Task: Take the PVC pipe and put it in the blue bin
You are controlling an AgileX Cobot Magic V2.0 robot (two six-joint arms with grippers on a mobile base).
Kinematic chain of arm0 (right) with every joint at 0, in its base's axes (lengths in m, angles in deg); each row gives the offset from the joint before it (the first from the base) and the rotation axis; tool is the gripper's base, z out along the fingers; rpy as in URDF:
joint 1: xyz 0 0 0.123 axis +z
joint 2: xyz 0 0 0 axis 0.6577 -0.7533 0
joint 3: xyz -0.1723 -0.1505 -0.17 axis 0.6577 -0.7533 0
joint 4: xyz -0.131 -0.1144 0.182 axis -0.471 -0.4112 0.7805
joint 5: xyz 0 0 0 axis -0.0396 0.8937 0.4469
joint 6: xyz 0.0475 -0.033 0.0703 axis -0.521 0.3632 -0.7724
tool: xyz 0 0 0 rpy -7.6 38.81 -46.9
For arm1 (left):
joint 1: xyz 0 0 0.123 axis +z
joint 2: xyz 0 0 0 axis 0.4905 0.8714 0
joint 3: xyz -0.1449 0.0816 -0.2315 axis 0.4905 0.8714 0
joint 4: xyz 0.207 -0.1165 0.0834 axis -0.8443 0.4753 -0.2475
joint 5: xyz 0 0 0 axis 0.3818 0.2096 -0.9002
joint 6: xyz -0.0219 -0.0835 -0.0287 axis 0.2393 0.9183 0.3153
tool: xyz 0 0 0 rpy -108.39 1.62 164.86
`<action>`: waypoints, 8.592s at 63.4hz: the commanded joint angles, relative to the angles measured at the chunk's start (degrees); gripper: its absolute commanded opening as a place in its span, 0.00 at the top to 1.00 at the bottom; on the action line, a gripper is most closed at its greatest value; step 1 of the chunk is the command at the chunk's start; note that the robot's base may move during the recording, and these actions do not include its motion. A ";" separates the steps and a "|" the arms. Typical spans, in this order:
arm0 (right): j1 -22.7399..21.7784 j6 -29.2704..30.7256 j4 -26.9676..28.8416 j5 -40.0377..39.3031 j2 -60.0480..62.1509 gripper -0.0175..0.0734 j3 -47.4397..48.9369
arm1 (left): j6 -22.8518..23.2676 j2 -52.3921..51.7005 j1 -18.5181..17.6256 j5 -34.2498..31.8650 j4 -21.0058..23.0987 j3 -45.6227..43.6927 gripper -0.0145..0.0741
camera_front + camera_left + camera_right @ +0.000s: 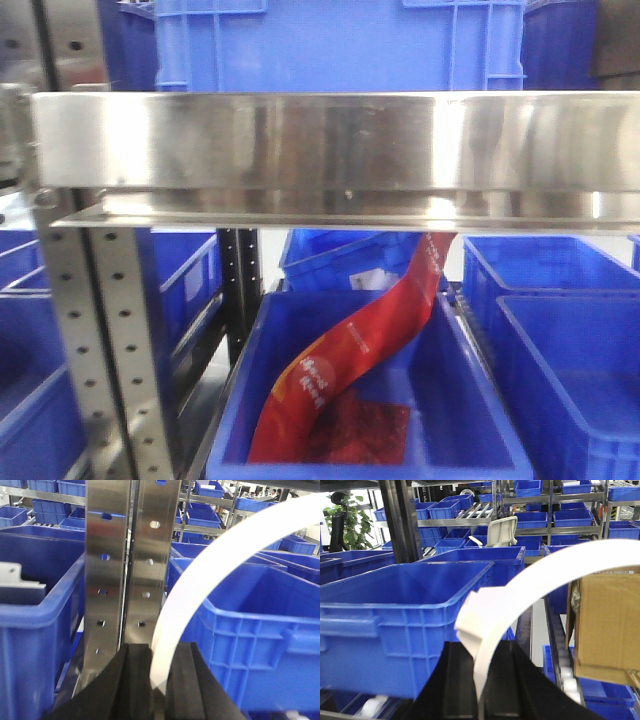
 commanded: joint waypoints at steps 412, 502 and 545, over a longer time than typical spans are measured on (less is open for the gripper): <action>16.05 6.82 6.38 -11.92 -14.82 0.99 3.86 | -6.27 4.32 -19.42 -13.57 5.06 3.02 0.96; -10.74 6.82 2.51 -21.90 29.92 0.99 -43.98 | -6.27 4.34 -19.42 -13.90 5.06 3.02 0.96; -10.74 6.82 2.51 -22.01 29.92 0.99 -43.98 | -6.27 4.34 -19.42 -13.90 5.06 3.02 0.96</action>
